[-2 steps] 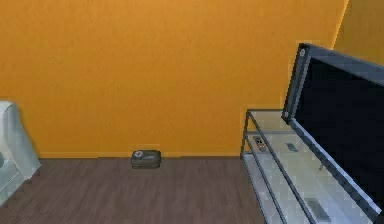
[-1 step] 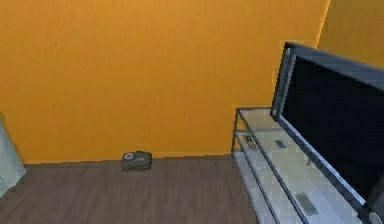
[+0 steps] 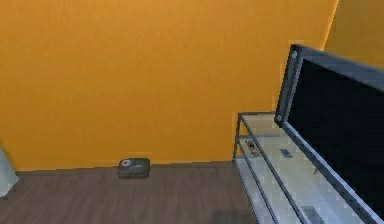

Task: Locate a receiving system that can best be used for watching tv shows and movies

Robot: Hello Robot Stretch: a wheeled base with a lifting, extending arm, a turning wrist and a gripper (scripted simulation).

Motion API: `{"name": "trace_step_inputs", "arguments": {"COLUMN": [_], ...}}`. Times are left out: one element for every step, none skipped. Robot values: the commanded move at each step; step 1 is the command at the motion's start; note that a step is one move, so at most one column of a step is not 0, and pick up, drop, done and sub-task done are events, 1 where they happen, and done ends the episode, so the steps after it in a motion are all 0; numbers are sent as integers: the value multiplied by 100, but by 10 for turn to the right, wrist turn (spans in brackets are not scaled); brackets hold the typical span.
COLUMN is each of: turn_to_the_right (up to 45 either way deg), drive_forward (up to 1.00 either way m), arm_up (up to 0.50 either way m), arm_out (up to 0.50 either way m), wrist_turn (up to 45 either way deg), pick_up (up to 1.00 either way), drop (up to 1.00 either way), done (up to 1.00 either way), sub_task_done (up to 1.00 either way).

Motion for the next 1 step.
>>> {"name": "trace_step_inputs", "arguments": {"turn_to_the_right": [390], "drive_forward": [0], "arm_up": [0], "arm_out": [0], "wrist_turn": [0], "pick_up": [0], "drop": [0], "done": [0], "sub_task_done": [0]}}
